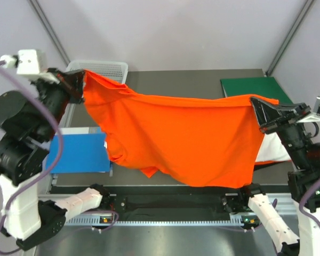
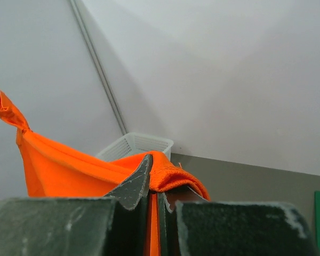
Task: Fold and stack the t-shirts
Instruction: Flatten out the tshirt
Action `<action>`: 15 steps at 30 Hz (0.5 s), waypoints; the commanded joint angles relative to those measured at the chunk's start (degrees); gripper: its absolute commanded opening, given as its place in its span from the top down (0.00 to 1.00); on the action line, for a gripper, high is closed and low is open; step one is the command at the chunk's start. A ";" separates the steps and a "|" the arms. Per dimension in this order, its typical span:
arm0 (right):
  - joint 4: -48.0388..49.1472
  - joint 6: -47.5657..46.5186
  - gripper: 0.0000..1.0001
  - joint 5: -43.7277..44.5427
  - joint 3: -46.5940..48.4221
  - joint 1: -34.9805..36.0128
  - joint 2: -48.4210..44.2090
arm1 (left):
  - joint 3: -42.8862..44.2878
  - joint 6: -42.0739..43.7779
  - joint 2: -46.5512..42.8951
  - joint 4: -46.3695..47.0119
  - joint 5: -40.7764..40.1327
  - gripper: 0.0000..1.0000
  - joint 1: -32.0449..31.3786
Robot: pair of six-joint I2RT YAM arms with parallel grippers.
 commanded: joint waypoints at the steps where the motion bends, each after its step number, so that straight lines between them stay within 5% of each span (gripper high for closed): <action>1: 1.45 -2.34 1.00 4.46 -5.18 0.35 4.97 | -2.19 2.05 10.38 5.56 -2.76 1.00 0.36; 10: 12.95 -4.10 1.00 10.18 -19.07 0.09 18.40 | -11.94 0.56 29.89 14.79 -3.63 1.00 0.63; 15: 20.69 -3.05 1.00 12.46 -20.49 -0.35 30.63 | -14.59 -3.30 38.08 19.53 -0.31 1.00 6.16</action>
